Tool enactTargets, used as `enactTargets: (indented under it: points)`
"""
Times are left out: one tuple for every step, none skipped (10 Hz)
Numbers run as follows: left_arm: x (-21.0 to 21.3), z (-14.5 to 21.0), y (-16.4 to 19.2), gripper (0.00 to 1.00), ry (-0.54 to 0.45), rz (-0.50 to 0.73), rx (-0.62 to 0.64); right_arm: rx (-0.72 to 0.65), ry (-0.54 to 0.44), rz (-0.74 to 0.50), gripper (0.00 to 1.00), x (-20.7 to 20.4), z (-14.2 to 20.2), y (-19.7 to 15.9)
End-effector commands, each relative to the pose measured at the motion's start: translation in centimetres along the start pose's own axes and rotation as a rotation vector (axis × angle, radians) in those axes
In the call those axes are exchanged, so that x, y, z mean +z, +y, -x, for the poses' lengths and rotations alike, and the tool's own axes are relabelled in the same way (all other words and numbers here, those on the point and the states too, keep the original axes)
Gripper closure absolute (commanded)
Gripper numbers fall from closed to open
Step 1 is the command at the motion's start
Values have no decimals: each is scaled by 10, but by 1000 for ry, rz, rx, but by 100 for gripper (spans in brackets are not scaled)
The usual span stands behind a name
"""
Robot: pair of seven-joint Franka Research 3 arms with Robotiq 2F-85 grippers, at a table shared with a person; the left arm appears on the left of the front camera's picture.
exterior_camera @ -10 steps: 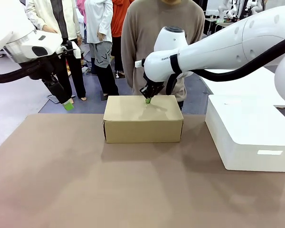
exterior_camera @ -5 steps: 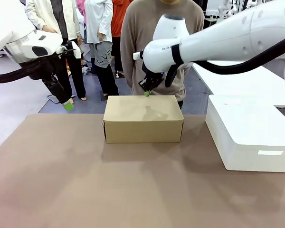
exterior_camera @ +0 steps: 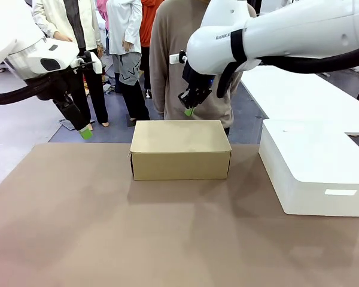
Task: Pack the shoes into the box.
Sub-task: Press down on the lid of the Shoes Box.
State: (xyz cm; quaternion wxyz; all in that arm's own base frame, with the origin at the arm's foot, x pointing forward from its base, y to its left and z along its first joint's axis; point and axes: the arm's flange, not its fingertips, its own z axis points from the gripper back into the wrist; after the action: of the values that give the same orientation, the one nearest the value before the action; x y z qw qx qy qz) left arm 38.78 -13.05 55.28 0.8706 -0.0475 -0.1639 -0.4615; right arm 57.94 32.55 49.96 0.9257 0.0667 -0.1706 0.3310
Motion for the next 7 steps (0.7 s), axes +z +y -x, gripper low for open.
enactTargets:
  points:
    - [1, -1, 1, 0, 3, -7, -1, 43, -47, -19, 100, 26, 44, 1]
    - [1, -1, 1, 0, 3, -7, -1, 56, -57, -17, 100, 42, 62, 5]
    - [1, -1, 1, 0, 3, -7, -1, 72, -69, -30, 100, 55, 72, 7]
    - [1, -1, 1, 0, 3, -7, -1, 30, -15, -1, 100, 26, 28, 5]
    - [1, -1, 1, 0, 3, -7, -1, 30, -15, -1, 100, 26, 28, 5]
    - [1, -1, 1, 0, 3, -7, -1, 30, -15, -1, 100, 26, 28, 5]
    - [1, -1, 1, 0, 3, -7, -1, 30, -15, -1, 100, 26, 28, 5]
